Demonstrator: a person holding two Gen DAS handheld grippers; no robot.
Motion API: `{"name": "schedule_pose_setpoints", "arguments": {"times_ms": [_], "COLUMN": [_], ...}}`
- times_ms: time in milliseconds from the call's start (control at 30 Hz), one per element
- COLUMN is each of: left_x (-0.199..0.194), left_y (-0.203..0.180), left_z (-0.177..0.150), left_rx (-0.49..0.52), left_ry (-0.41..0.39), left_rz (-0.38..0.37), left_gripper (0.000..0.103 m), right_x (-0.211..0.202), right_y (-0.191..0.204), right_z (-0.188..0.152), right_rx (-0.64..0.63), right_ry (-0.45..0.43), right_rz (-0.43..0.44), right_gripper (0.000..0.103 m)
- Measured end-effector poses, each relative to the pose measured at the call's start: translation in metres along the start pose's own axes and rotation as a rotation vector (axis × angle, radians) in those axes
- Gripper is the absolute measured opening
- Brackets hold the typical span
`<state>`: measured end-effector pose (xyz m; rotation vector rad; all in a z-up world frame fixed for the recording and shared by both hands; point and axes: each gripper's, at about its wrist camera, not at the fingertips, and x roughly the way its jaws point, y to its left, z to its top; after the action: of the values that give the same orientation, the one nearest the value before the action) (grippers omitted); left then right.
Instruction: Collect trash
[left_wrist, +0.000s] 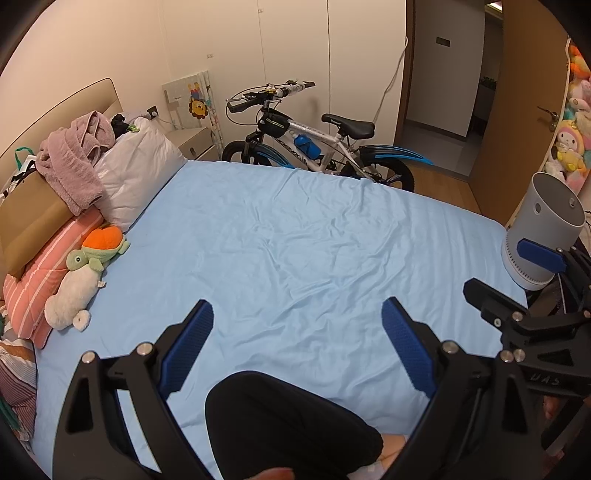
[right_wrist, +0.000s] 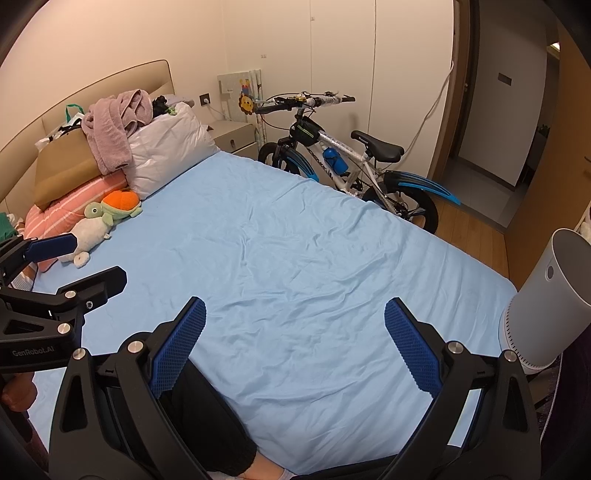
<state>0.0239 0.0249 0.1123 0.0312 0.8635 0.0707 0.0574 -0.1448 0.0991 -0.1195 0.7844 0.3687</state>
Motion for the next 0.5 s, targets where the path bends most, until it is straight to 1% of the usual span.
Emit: {"name": "schedule_pose_setpoints", "arguments": {"times_ms": [367, 500], "left_x": [-0.0001, -0.0024], "left_y": [-0.0013, -0.0045], "left_z": [-0.0017, -0.0034], "left_rx": [0.003, 0.014], "left_ry": [-0.001, -0.019], "left_rz": [-0.001, -0.007], "left_gripper": [0.092, 0.092], "right_x": [-0.0010, -0.0009], "right_y": [0.0006, 0.0007], "right_z": [0.0002, 0.0000], "right_rx": [0.001, 0.001], "right_ry": [0.001, 0.002], "right_rz": [0.002, 0.002], "right_gripper": [0.094, 0.094]}}
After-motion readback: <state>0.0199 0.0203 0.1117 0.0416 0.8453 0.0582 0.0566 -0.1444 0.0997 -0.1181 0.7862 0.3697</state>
